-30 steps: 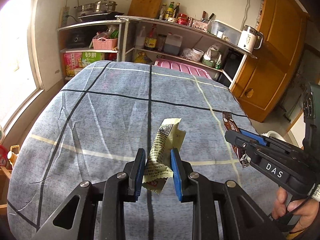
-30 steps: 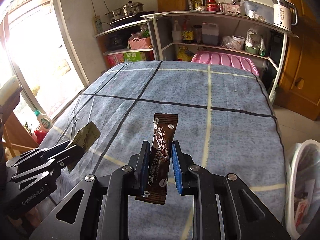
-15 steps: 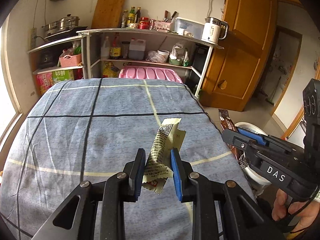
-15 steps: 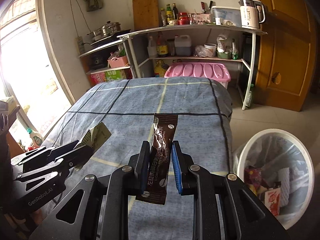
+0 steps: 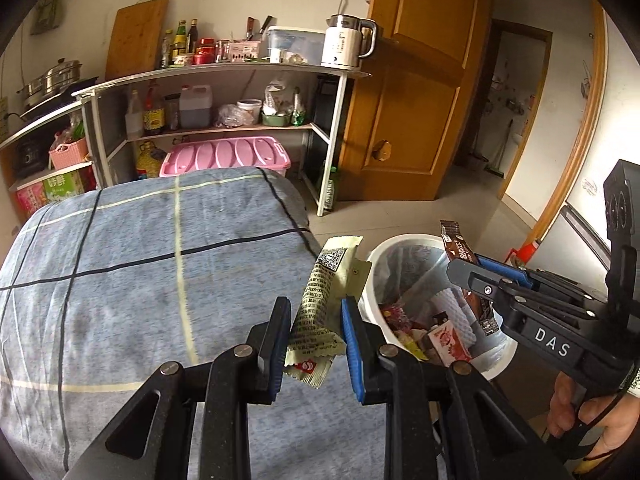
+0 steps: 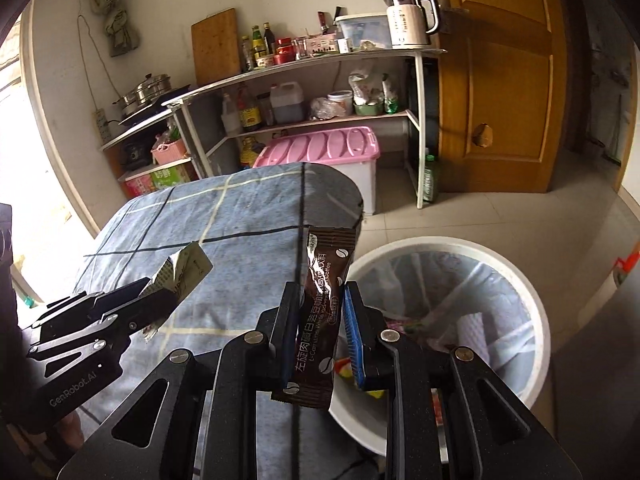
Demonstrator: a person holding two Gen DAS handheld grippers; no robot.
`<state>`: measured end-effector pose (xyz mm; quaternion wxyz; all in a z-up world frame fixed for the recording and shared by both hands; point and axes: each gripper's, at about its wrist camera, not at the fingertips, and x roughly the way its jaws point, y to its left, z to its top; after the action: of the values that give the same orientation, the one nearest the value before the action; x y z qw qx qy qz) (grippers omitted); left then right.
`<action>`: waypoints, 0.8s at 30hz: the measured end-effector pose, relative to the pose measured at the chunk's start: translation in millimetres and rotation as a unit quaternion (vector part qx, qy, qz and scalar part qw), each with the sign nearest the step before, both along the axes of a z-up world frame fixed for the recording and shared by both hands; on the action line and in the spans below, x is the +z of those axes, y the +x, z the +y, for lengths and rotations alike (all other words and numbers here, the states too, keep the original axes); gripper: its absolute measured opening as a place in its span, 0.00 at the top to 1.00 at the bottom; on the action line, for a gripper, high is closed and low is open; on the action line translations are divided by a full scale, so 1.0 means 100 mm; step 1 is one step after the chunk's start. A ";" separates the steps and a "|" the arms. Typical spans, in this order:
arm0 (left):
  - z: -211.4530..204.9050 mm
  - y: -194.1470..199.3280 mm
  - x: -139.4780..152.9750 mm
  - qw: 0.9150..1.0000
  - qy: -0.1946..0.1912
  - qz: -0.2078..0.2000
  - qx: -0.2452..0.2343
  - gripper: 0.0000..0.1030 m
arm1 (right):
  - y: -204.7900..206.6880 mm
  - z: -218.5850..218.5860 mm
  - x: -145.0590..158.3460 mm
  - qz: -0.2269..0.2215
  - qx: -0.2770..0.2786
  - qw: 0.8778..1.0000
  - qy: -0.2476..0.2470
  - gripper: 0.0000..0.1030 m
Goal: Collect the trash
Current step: 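Carry both wrappers over the bin while both tools open to drop them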
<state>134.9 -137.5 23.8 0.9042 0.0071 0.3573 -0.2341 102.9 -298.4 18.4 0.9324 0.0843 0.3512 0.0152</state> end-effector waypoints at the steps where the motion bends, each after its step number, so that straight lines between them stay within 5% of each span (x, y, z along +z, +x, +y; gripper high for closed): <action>1: -0.07 0.00 0.00 1.000 0.000 0.002 -0.007 0.75 | -0.01 -0.05 -0.01 0.002 -0.005 1.000 -0.001 0.78; 14: -1.03 0.12 -0.29 0.995 0.015 0.049 -0.084 0.74 | -0.08 -0.85 -0.42 0.066 -0.058 0.996 0.000 0.78; 24: -1.31 0.18 -0.59 0.992 0.040 0.080 -0.085 0.74 | -0.04 -1.13 -0.78 0.115 -0.072 0.991 0.001 0.77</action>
<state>153.4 -268.7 -34.9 0.8486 0.0549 0.4353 -0.2955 99.0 -411.6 -59.2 0.8842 0.1114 0.4496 -0.0610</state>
